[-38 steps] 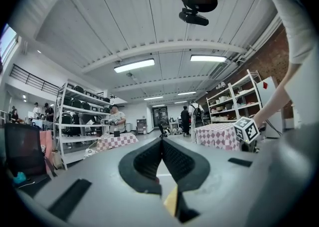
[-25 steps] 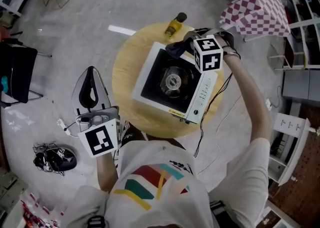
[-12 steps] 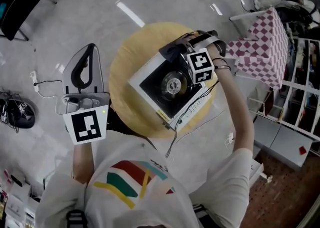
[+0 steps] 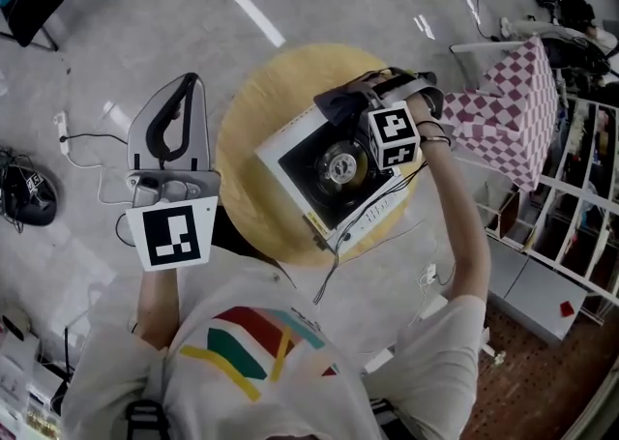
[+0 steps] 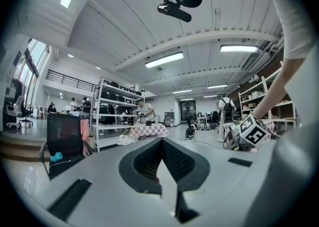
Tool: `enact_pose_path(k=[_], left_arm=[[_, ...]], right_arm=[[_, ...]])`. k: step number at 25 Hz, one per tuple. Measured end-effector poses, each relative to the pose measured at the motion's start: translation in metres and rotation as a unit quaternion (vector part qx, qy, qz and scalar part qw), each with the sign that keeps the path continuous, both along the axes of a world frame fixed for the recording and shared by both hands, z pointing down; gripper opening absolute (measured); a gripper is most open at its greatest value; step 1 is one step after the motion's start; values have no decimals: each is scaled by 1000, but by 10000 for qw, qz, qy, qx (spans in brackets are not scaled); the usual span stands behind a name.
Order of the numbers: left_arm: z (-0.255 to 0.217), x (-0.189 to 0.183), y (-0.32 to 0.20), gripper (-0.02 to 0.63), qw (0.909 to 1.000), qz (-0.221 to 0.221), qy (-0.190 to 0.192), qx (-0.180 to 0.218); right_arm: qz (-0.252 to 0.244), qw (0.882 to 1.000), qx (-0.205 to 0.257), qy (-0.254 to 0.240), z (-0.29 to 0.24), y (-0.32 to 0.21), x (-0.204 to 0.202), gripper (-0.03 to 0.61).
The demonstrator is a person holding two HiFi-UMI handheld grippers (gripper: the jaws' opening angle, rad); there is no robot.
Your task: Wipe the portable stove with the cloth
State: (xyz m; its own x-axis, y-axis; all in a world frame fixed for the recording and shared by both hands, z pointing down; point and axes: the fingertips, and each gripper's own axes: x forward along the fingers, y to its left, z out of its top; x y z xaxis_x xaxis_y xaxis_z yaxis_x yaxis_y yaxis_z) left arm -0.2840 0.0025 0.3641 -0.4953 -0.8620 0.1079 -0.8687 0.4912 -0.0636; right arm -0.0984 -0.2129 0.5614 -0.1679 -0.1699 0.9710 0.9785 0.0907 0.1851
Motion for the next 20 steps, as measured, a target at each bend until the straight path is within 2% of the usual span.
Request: enact_pose_path(k=[11, 20], left_arm=[[-5, 1, 2, 6, 9999, 99, -17, 106], [-7, 2, 11, 5, 9997, 139, -1, 178]], right_arm=[[-727, 9966, -378, 132, 1, 82, -4, 32], [-946, 9921, -803, 165, 2, 154, -1, 32]])
